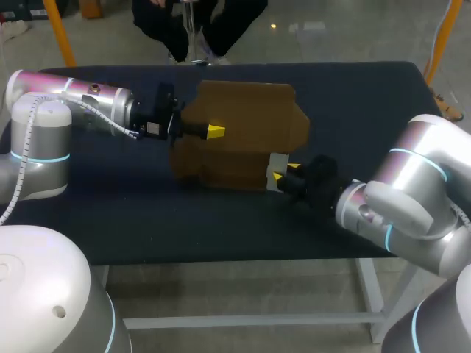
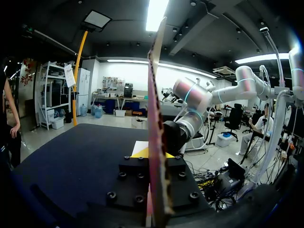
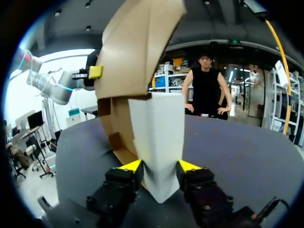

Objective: Assemble the packaging by folding the flat box into shape, placing the metal phone stand inside, and closing the box properly

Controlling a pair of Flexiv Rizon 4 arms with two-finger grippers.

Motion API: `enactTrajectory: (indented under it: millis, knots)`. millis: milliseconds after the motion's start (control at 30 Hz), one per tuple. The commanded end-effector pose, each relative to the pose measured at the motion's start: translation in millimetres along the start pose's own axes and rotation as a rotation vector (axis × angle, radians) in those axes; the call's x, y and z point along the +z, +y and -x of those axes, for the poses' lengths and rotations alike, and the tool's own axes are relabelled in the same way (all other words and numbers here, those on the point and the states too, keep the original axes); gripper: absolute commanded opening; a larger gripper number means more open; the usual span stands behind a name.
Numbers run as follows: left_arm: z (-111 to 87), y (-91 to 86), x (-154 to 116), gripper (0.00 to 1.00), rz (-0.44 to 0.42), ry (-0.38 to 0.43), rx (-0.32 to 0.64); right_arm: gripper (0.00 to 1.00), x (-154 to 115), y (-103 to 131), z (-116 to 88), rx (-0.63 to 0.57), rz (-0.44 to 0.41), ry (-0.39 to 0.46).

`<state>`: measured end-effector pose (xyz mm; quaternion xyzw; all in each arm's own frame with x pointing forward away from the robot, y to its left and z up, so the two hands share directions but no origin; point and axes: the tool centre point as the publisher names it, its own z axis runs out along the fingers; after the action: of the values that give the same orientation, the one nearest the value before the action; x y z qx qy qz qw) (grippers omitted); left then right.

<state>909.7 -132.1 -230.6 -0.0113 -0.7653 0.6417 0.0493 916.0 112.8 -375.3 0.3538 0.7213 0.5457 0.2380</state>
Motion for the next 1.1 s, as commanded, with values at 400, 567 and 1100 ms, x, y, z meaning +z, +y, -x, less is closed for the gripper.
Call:
enactTrajectory:
  millis: [400, 567, 1100]
  knots:
    - [-0.1, 2.4, 1, 0.00, -0.001, 0.002, 0.000, 0.47, 7, 0, -2, 0.067, -0.015, -0.509]
    - [-0.1, 2.4, 1, 0.00, -0.001, 0.002, 0.000, 0.47, 6, -1, 0, 0.091, -0.021, -0.576]
    - [-0.1, 2.4, 1, 0.00, -0.001, 0.002, 0.000, 0.39, 1, 3, 5, 0.147, -0.078, -0.762]
